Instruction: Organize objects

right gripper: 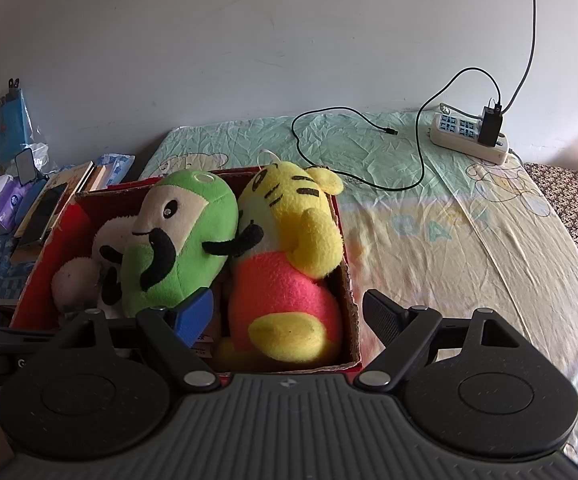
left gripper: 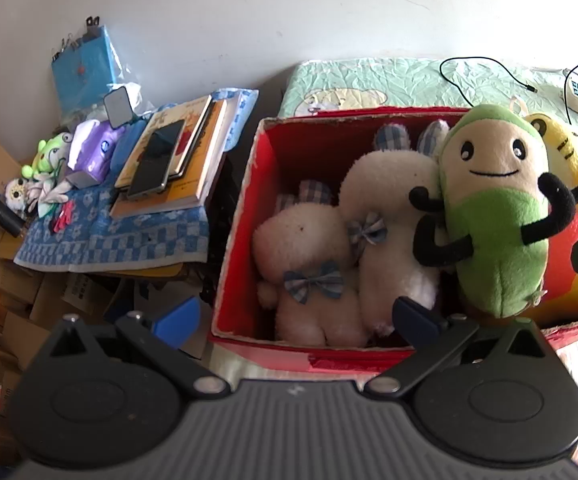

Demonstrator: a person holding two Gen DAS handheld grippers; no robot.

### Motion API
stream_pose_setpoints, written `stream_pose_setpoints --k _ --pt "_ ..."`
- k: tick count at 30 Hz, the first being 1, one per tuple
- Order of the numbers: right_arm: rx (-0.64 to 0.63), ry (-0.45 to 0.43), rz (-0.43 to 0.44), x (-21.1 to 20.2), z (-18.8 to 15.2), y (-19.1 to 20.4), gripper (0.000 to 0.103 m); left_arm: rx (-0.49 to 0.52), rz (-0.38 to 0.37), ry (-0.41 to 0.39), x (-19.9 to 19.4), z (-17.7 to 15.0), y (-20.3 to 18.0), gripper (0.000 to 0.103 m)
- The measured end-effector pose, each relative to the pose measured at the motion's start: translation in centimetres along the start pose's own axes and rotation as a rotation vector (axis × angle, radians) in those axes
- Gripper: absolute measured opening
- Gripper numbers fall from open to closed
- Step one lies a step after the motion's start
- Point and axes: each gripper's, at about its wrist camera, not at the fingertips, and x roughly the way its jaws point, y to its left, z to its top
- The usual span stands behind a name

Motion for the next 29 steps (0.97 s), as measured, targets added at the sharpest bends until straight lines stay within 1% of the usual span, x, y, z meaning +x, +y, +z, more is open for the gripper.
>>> stream_pose_setpoints --k 11,15,18,24,26,29 --pt "0.008 0.001 -0.003 0.04 -0.16 -0.02 0.084 0.005 -0.021 -0.006 0.04 -0.1 -0.24 0.103" --pt "0.009 0.001 -0.005 0.07 -0.21 -0.07 0.084 -0.004 -0.054 0.01 0.32 -0.18 -0.17 0.103" --pt "0.01 0.002 -0.006 0.08 -0.27 -0.11 0.084 -0.004 -0.055 0.017 0.5 -0.3 -0.38 0.102" --pt "0.013 0.004 -0.007 0.08 -0.28 -0.18 0.084 0.016 -0.068 -0.011 0.3 -0.41 -0.79 0.102" --pt "0.015 0.002 -0.008 0.05 -0.28 -0.21 0.084 0.017 -0.081 -0.03 0.06 -0.43 -0.77 0.101" --pt "0.017 0.0 -0.009 0.02 -0.33 -0.21 0.084 0.025 -0.079 -0.057 -0.26 -0.36 -0.93 0.102"
